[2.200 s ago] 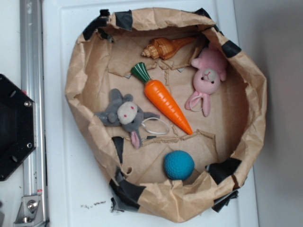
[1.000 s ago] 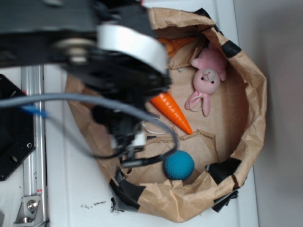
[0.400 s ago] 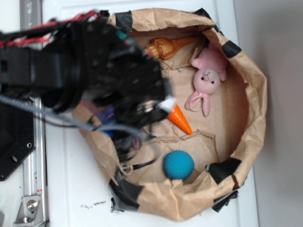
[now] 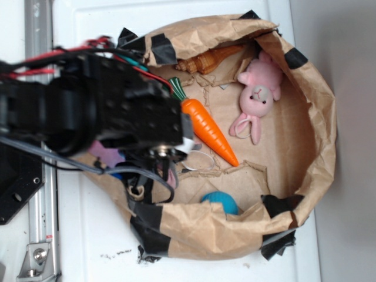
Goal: Grab the gray animal.
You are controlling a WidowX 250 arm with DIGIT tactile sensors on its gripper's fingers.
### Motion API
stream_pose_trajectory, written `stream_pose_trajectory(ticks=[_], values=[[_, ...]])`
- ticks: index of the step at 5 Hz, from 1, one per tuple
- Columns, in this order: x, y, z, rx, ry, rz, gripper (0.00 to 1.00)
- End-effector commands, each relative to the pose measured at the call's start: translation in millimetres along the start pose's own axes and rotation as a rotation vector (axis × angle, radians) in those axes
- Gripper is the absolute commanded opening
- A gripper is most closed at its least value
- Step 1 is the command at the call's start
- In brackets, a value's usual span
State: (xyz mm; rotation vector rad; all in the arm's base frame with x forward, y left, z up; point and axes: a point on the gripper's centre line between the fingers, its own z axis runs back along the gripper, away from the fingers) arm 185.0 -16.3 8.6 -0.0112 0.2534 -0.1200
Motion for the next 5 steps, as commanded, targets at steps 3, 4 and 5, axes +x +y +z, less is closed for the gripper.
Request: stream_pose_trajectory(ticks=[3, 4, 5], values=[[14, 14, 155, -0.016, -0.331, 0.131, 0.0], [-1, 12, 181, -0.029, -0.383, 0.198, 0.0], [-3, 18, 179, -0.02, -0.4, 0.227, 0.0]])
